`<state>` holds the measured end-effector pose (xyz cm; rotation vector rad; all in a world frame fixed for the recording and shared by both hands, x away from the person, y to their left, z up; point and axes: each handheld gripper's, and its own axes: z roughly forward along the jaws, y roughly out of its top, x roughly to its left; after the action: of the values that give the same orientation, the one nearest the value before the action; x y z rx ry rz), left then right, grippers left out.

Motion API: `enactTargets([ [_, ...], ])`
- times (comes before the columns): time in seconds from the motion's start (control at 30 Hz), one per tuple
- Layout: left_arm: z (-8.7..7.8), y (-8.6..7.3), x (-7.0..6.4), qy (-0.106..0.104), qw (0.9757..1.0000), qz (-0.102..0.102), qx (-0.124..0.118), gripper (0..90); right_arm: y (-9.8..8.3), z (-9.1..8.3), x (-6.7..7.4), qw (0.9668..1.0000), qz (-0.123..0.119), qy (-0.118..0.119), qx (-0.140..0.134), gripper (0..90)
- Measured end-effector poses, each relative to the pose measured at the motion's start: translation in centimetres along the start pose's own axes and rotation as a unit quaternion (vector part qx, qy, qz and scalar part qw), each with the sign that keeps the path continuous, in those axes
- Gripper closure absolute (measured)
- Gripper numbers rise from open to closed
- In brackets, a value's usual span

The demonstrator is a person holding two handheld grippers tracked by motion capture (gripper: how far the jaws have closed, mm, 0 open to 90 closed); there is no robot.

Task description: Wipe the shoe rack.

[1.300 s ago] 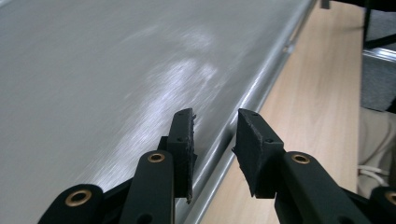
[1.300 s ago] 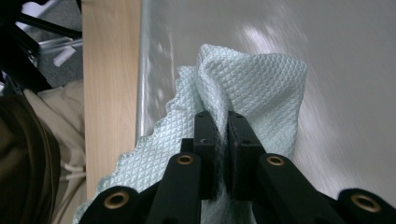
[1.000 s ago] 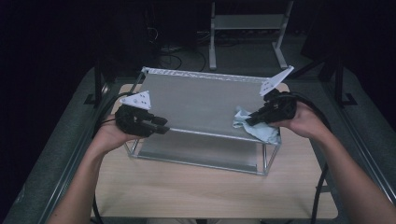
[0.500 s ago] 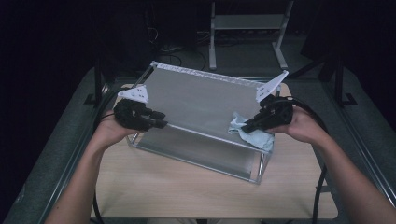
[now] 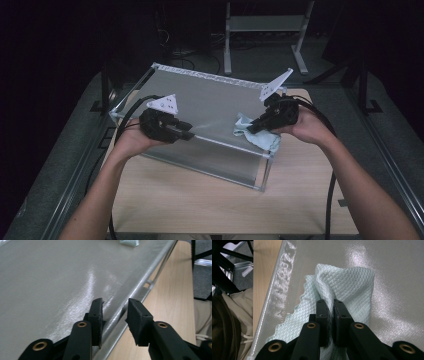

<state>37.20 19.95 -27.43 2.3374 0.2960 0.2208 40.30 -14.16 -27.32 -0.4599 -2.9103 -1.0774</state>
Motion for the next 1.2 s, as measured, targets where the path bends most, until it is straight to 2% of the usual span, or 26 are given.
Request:
enactTargets([
  [0.13,-0.1,0.0,0.4,-0.009,0.9999,0.003,0.005,65.5,-0.2,0.1,0.4,1.0,-0.004,0.005,0.006,83.7],
  [0.4,0.0,0.0,1.3,-0.003,1.0,-0.006,0.005,65.1,-0.6,-0.1,1.3,0.9995,-0.006,0.028,0.015,84.0],
  [0.47,-0.1,0.1,1.4,0.001,0.9999,-0.003,0.012,64.9,-0.6,-0.1,1.7,0.9994,-0.011,0.029,0.014,84.0],
  [0.67,-0.6,-0.1,1.9,0.021,0.9996,-0.012,0.016,64.2,0.0,0.6,2.9,0.9984,-0.024,0.05,0.011,83.9],
  [0.73,-0.6,-0.1,1.7,0.013,0.9997,-0.018,0.007,65.1,0.3,0.8,3.1,0.998,-0.034,0.053,0.01,83.8],
  [0.8,-0.3,0.1,1.1,0.003,0.9999,-0.013,-0.001,63.5,0.5,0.8,3.2,0.9979,-0.036,0.053,0.011,83.8],
  [0.87,0.2,0.6,0.3,-0.006,1.0,-0.001,-0.003,63.2,0.6,0.6,3.0,0.9984,-0.039,0.041,0.004,83.7],
  [1.0,0.8,1.5,-0.9,-0.021,0.9996,0.02,-0.003,62.9,0.2,-0.1,1.9,0.9995,-0.024,0.019,0.008,83.6],
  [1.07,1.1,1.8,-1.3,-0.019,0.9994,0.028,0.001,62.9,-0.2,-0.4,1.5,0.9996,-0.018,0.019,0.013,83.7],
  [1.13,1.2,1.8,-1.3,-0.013,0.9995,0.03,0.007,66.0,-0.3,-0.2,1.7,0.9994,-0.019,0.02,0.02,83.9],
  [1.2,1.1,1.6,-1.0,-0.022,0.9996,0.017,0.003,65.4,-0.2,0.0,2.1,0.999,-0.024,0.027,0.027,84.0],
])
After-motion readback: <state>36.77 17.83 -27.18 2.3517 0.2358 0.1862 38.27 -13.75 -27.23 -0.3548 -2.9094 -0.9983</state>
